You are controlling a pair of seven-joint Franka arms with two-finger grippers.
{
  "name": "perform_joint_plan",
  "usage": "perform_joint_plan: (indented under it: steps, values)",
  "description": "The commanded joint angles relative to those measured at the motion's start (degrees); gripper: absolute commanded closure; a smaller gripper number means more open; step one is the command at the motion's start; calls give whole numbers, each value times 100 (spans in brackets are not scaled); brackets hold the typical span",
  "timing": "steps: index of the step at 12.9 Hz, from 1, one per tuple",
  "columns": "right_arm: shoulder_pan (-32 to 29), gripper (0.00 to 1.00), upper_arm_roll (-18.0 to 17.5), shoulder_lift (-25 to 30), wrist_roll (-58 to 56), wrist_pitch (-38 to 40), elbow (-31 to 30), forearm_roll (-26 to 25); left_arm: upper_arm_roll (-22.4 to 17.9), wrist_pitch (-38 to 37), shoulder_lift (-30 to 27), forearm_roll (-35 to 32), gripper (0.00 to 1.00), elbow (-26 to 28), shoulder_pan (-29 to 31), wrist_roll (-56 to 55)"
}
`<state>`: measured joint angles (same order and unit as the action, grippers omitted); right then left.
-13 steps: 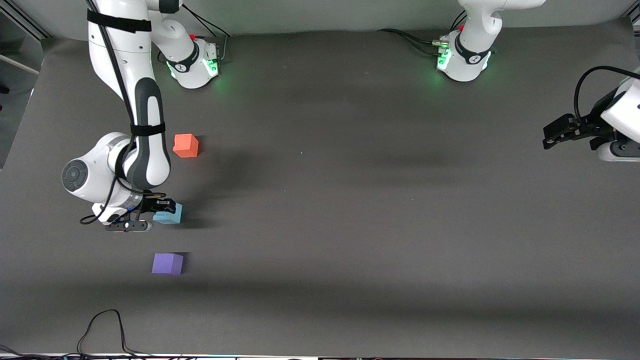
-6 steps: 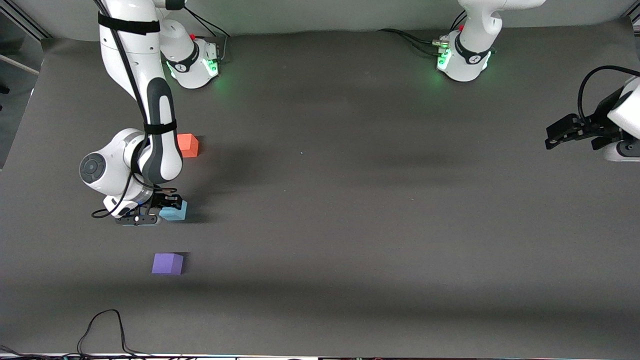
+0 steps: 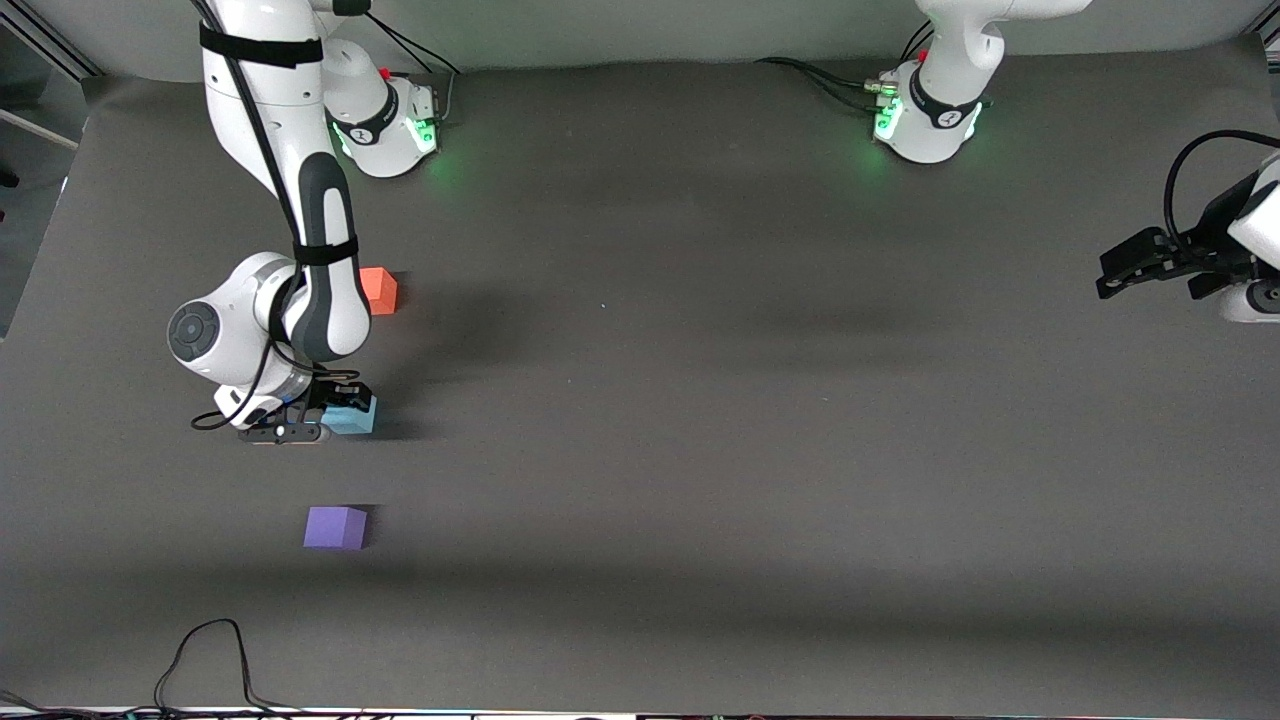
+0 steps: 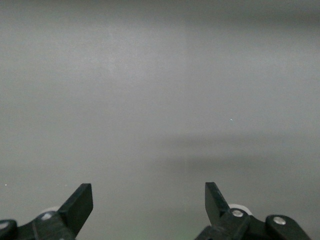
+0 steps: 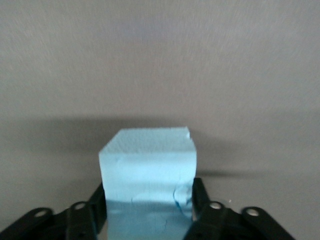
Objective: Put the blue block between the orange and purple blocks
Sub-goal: 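Open the right gripper to release the blue cube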
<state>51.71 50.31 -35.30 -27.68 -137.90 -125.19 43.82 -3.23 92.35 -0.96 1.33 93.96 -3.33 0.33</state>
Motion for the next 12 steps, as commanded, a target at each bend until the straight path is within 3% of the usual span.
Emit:
perform_joint_plan:
  steps: [1,5,9,12]
  values:
    - [93,0,31,120,-115,26,-120,161,-107,-121,-97,69,0,-18,8,107]
    - [102,0,258,330,-150,332,20,-13,-107,-174,-97,69,0,-62,8,98]
    - [189,0,970,804,-115,1737,915,-953,-90,-279,-97,-1,0,-115,-9,98]
    - [680,0,1699,920,-2,2450,1688,-1209,-63,-305,-106,-27,0,-133,-36,54]
